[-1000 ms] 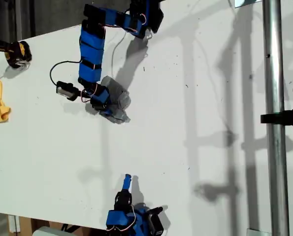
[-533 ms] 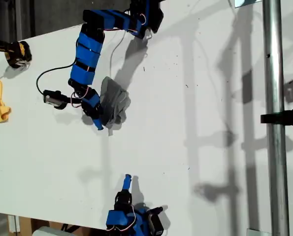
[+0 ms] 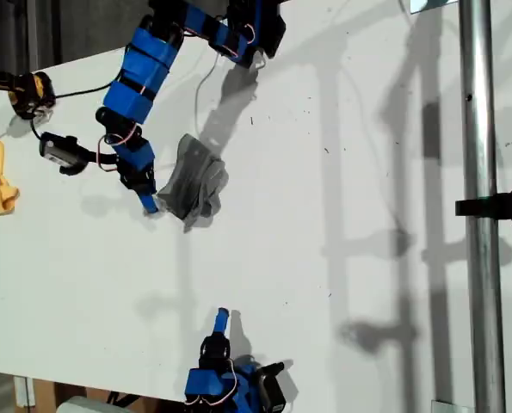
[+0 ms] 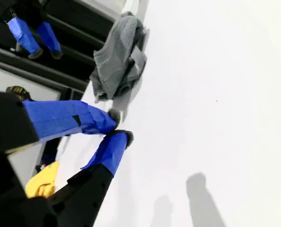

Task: Grasp corners of a towel and fold twice.

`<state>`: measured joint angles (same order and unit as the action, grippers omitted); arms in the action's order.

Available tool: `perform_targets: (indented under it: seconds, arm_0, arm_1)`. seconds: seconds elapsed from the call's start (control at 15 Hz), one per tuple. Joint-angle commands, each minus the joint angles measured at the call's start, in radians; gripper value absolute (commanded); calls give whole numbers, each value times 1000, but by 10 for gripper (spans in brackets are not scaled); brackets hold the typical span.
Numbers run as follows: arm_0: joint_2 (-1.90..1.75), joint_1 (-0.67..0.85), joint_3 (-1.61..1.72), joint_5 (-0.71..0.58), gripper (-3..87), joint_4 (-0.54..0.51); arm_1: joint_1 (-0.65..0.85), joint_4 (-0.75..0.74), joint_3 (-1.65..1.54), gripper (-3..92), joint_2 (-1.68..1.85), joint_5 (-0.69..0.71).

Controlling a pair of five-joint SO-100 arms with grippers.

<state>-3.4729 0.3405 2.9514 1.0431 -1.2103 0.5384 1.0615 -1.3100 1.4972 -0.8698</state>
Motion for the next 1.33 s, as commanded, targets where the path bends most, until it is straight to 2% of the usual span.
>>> perform_targets:
  seconds: [0.0,0.2,0.4,0.53,0.6,0.73,0.87,1.07,1.13,1.2,1.27]
  arm_0:
    - [-8,-6,-55,-37,-26,18]
    - [-8,-17,-46,-51,-26,25]
    - [-8,-25,-25,-63,-26,48]
    - [-8,-12,2,-20,-25,37]
    - [-8,-15,25,-8,-25,64]
    - [-8,-25,66,40,-25,104]
    - [-8,-29,106,83,-25,118]
    - [-8,-46,143,133,-24,103]
    - [-8,-54,169,146,-21,92]
    - [-6,-87,169,167,-21,41]
    - [-6,-124,169,252,-21,40]
  arm_1:
    - [11,132,-67,9,291,-18]
    - [-72,195,-457,-1,686,-152]
    - [-224,183,-902,-1,968,-405]
    - [-353,114,-1203,-1,1189,-584]
    - [-414,117,-1331,-1,1325,-673]
    - [-485,241,-1466,-1,1565,-778]
    - [-499,337,-1578,-1,1799,-782]
    - [-508,330,-1594,-1,1782,-781]
    - [-509,336,-1591,31,1784,-758]
    - [-511,342,-1592,12,1784,-729]
    - [-522,353,-1586,29,1784,-692]
